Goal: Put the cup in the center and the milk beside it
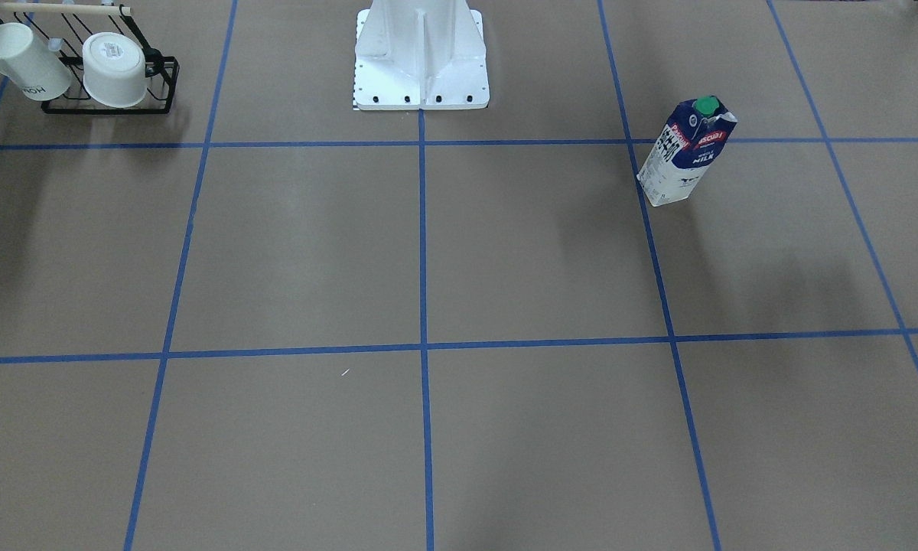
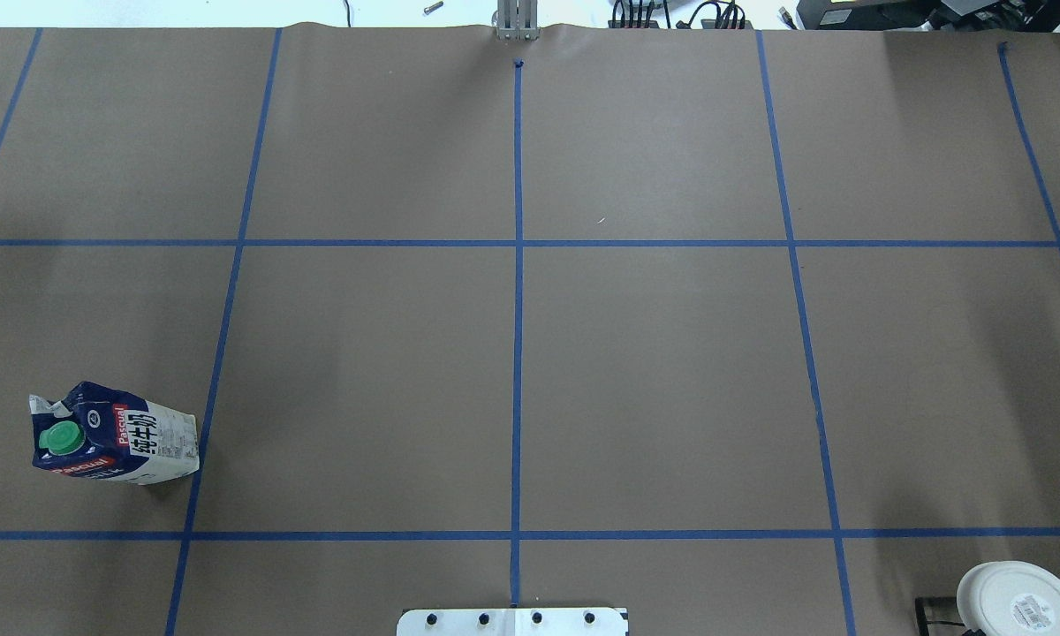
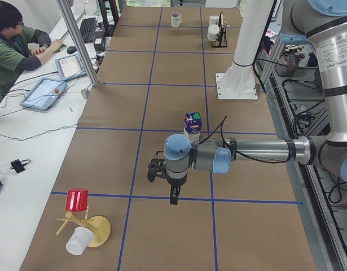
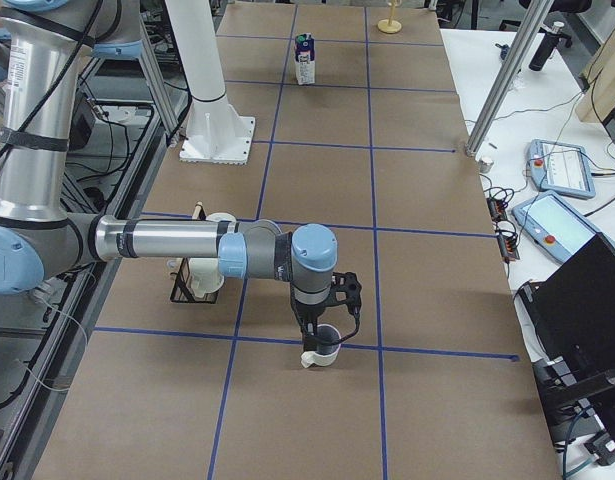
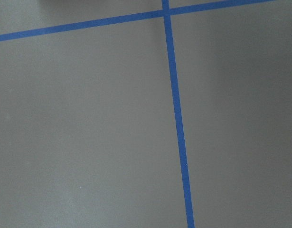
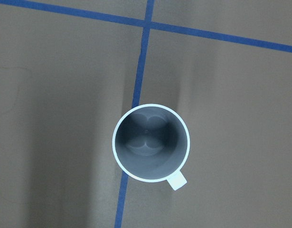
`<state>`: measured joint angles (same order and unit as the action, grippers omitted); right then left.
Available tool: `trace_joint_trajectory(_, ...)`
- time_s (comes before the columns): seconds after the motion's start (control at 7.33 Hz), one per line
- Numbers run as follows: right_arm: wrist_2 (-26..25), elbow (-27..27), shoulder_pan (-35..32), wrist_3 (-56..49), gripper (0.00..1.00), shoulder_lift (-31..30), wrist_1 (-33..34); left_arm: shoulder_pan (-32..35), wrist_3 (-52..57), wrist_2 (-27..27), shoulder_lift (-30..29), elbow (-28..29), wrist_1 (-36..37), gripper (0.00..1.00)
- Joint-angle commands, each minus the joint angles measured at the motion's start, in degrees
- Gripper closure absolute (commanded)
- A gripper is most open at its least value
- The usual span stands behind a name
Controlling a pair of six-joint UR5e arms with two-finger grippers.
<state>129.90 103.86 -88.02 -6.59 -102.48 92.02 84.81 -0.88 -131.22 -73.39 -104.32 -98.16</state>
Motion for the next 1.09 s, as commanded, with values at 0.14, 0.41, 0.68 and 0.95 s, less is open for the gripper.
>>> trace_joint_trajectory(0.14, 0.0, -0.06, 0.04, 0.08, 0.0, 0.09, -0.09, 0.09, -0.09, 0.0, 0.0, -0.8, -0.1, 0.0)
trace_joint_trajectory(0.41, -0.43, 1.87, -0.05, -0.09, 0.0, 0.26, -0.18, 0.18, 0.0, 0.52, -0.35, -4.47, -0.1, 0.0)
trace_joint_trajectory(0.68, -0.35, 1.79, -0.05, 0.17, 0.0, 2.53, -0.18, 0.26, -0.09, 0.09, -2.89, -4.84, -0.02, 0.0)
trace_joint_trajectory(0.95, -0.78, 0.92, -0.05, 0.17, 0.0, 10.34, -0.18, 0.87, -0.09, 0.79, -7.01, -4.76, -0.28, 0.0)
